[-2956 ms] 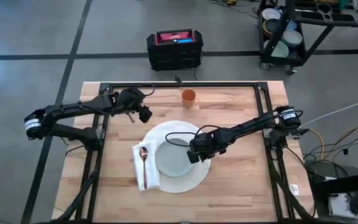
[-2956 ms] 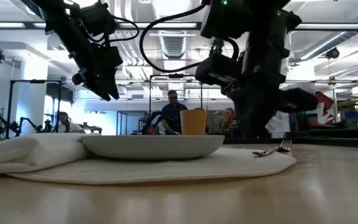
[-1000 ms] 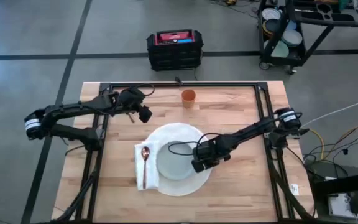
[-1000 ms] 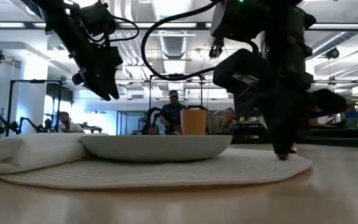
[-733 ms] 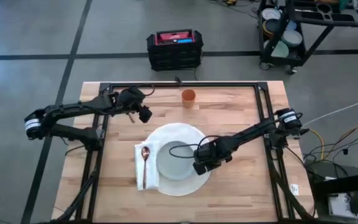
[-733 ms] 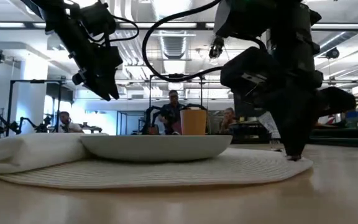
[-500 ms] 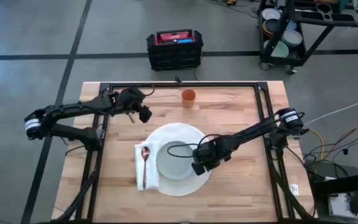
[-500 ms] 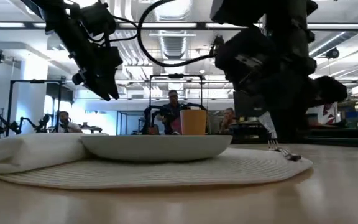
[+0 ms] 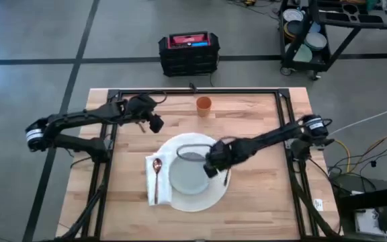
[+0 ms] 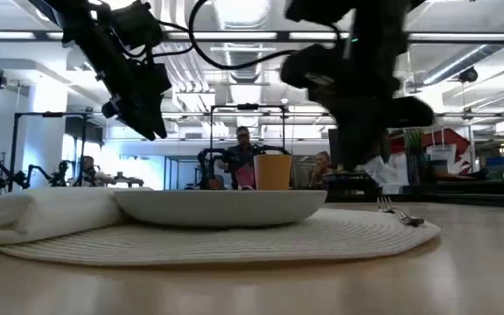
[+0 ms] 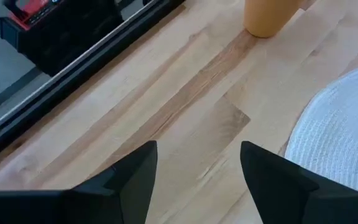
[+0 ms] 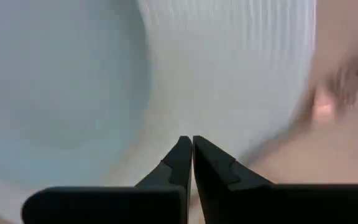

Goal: Set table place
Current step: Put the gold knife on the white mat

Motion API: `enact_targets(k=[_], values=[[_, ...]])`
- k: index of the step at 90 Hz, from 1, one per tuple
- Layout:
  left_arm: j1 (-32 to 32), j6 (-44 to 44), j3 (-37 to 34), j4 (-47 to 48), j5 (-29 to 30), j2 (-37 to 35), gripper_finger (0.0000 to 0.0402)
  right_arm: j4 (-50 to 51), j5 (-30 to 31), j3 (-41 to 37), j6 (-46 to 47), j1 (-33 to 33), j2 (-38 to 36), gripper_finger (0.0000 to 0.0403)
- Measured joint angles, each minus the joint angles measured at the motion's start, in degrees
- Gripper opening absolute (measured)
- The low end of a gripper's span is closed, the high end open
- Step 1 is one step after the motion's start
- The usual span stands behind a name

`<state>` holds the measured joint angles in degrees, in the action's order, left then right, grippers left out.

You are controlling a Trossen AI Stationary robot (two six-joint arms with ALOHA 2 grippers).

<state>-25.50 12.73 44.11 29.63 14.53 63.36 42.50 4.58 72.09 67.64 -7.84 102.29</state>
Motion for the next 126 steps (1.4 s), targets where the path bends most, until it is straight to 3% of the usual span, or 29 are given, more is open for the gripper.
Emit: enact_targets(k=[22,38,56,66,74,93,110,126], values=[[-0.6,-3.0,2.9,16.3,8.7,-6.2,0.0217,-2.4,9.4,3.1,-6.0,9.5,0.1,0.0],[-3.4,11.6,0.8,23.7,8.1,-10.1,0.0217,-12.7,10.6,4.7,-11.7,15.3,0.1,0.0],[-5.4,23.2,-5.9,23.7,6.5,-13.6,0.0217,-23.2,10.3,6.1,-17.2,19.5,0.1,0.0],[-6.8,26.2,-9.5,22.7,7.1,-13.3,0.0214,-23.1,8.1,8.1,-19.6,20.3,0.1,0.0],[-8.5,25.4,-11.6,19.3,7.5,-11.8,0.0187,-23.0,5.9,10.1,-23.1,20.2,0.1,0.0],[-12.6,19.7,-13.5,8.3,10.0,-5.5,0.0018,-21.4,3.7,14.7,-25.7,19.0,0.1,0.0],[-18.1,13.0,-12.4,-2.8,12.3,1.7,0.0002,-18.5,2.2,19.2,-26.5,18.5,0.1,0.0],[-26.9,13.1,-9.5,-7.0,5.9,10.0,0.0,-17.3,1.4,22.7,-26.6,18.5,0.0,0.0]])
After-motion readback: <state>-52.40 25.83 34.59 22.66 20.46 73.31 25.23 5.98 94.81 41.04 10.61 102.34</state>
